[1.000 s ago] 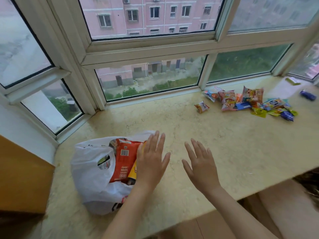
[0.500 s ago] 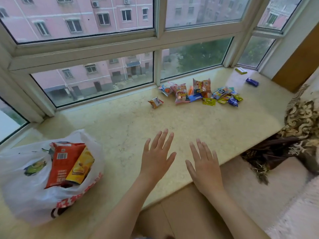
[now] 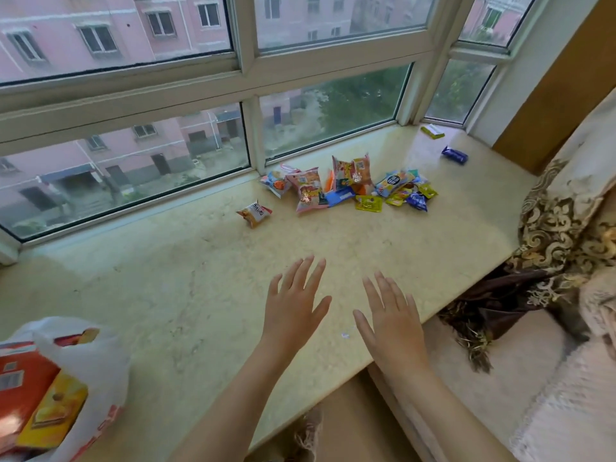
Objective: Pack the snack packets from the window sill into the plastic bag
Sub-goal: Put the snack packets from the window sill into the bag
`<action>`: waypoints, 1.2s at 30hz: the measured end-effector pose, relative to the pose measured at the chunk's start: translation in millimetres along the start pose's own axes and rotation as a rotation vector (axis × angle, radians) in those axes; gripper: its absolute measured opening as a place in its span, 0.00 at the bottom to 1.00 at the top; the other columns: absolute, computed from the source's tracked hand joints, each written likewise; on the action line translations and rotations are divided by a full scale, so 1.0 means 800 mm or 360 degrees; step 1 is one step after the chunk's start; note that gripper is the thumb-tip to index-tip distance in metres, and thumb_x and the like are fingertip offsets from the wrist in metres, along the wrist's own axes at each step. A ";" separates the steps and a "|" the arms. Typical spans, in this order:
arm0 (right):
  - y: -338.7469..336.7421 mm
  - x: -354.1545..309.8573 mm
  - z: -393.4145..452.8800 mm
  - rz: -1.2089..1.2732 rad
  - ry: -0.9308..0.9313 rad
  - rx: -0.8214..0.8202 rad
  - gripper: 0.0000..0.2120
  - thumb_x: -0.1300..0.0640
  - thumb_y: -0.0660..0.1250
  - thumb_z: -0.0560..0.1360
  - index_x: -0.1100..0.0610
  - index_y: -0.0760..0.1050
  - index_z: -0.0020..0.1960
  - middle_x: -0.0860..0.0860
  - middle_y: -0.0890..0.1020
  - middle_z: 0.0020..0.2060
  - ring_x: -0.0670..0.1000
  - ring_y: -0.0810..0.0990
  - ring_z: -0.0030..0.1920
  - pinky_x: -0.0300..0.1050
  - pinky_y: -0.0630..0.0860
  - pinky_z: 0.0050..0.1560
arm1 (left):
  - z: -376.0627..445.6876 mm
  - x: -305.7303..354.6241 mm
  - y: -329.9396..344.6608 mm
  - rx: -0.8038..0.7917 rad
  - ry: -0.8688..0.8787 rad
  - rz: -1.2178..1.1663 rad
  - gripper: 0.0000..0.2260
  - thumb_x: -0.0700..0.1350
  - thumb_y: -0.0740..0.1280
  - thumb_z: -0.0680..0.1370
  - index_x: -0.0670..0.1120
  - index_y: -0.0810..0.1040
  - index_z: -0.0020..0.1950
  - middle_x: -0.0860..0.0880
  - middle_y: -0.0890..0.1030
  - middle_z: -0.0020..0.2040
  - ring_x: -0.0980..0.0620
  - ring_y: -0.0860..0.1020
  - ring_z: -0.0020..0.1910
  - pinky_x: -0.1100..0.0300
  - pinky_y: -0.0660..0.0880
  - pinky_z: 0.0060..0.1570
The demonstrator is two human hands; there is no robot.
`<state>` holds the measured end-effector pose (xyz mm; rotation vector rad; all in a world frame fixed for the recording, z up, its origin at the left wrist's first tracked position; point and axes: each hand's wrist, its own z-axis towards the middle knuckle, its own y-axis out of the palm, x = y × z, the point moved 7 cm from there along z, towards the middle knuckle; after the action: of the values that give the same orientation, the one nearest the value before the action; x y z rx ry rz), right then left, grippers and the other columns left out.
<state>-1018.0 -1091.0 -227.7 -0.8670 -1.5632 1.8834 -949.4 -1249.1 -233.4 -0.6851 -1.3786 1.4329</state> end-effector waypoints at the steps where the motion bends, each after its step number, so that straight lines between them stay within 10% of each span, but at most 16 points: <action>1: 0.000 0.011 0.015 -0.0014 -0.0001 -0.0004 0.28 0.43 0.50 0.78 0.54 0.61 0.74 0.54 0.67 0.72 0.55 0.65 0.72 0.59 0.65 0.67 | 0.019 0.002 0.007 -0.0008 -0.0009 -0.0020 0.28 0.60 0.59 0.77 0.52 0.63 0.76 0.50 0.67 0.74 0.50 0.67 0.72 0.50 0.67 0.64; 19: 0.040 0.181 0.271 -0.0024 0.0034 -0.0172 0.29 0.42 0.49 0.78 0.54 0.61 0.75 0.54 0.65 0.73 0.54 0.63 0.73 0.59 0.63 0.69 | 0.300 0.034 0.095 -0.0085 0.0029 0.0054 0.33 0.59 0.67 0.74 0.52 0.63 0.76 0.49 0.68 0.74 0.47 0.68 0.71 0.48 0.67 0.64; 36: 0.327 0.328 0.563 -0.0078 -0.0351 -0.0274 0.30 0.42 0.52 0.75 0.57 0.68 0.71 0.59 0.70 0.70 0.59 0.70 0.69 0.60 0.65 0.66 | 0.570 -0.007 0.418 -0.0235 -0.0034 0.0335 0.31 0.59 0.68 0.73 0.51 0.67 0.74 0.47 0.69 0.73 0.43 0.68 0.71 0.46 0.71 0.62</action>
<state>-1531.7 -1228.8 -466.4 -0.7032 -1.8843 1.8822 -1446.6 -1386.5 -466.2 -0.9357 -1.4739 1.5151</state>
